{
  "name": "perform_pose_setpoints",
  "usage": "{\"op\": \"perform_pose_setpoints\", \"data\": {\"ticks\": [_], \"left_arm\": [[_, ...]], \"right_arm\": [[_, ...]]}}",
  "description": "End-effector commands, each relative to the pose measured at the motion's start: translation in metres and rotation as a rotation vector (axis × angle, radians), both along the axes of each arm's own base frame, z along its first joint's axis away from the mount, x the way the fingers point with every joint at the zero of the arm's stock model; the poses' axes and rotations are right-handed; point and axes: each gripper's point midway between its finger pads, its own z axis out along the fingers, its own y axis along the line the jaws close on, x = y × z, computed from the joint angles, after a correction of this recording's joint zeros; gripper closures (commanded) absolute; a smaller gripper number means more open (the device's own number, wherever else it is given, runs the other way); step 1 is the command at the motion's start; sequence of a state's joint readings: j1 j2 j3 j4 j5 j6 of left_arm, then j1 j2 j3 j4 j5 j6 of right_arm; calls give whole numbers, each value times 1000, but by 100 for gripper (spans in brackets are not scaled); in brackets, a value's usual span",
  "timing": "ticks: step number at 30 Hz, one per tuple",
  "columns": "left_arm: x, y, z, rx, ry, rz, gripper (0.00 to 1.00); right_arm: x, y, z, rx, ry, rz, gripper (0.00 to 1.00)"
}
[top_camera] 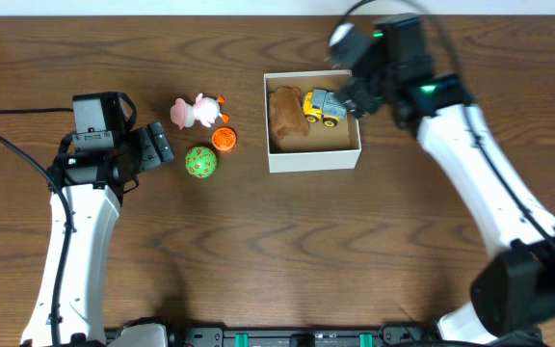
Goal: Pack container
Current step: 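Carry the truck into the box and release it beside the plush, then reach the left gripper to the pink-and-white toy figure and grasp it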
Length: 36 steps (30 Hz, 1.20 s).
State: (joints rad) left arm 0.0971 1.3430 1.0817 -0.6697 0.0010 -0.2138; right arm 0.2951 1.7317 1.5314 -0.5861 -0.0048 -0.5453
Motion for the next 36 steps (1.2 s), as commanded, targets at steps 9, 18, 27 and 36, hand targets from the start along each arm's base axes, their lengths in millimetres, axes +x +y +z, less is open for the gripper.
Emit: {"op": "perform_pose_setpoints", "data": {"ticks": [9,18,27,36], "left_arm": [[4,-14,4,-108,-14,28,2],[21,-24,5,-76,22,-128,2],[99,-32,-13,-129,138,-231,2],[138,-46,-72,-267,163,-288,6]], "right_arm": [[-51,-170,-34,594,442,-941,1],[-66,-207,-41,668,497,-1039,1],[-65,-207,-41,668,495,-1039,1],[-74,-206,-45,654,533,-1054,1]]}}
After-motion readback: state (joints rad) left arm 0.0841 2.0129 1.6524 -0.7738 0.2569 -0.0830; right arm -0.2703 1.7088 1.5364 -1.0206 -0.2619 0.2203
